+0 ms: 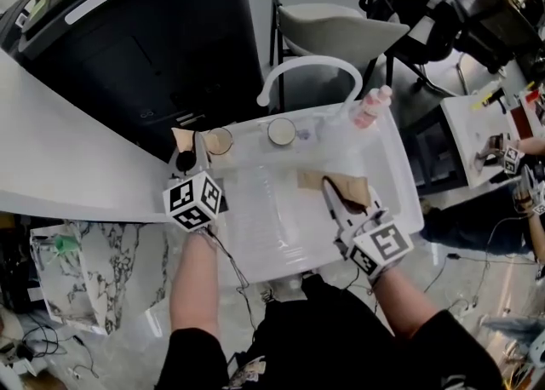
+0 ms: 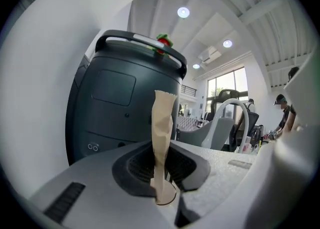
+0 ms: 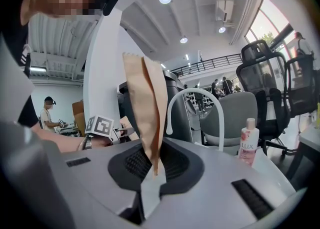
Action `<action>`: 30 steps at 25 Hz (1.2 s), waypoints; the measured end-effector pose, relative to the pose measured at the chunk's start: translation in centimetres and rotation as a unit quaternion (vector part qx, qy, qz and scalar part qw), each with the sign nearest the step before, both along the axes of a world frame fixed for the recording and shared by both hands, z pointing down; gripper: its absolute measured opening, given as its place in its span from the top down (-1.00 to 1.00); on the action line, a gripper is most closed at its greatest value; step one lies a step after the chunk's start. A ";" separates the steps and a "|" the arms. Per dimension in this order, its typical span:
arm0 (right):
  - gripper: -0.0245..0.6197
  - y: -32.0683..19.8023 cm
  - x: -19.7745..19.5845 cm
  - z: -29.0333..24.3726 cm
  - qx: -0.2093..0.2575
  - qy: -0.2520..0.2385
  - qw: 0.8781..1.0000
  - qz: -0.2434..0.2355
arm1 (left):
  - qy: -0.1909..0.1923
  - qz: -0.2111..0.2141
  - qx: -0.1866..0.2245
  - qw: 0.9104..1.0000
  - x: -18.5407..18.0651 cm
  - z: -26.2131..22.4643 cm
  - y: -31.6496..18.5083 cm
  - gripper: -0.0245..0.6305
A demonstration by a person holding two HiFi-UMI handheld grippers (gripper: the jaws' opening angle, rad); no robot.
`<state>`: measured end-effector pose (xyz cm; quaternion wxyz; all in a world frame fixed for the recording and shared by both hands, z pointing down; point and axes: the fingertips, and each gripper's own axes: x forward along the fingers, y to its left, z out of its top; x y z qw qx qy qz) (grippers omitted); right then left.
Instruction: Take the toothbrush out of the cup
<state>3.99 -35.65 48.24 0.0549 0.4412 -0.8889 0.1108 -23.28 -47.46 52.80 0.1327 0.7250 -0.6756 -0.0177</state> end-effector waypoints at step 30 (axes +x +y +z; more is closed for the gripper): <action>0.84 7.1 -5.1 -5.6 0.059 -0.028 0.998 0.011 | -0.046 0.109 0.069 0.991 3.0 -12.3 21.6 0.81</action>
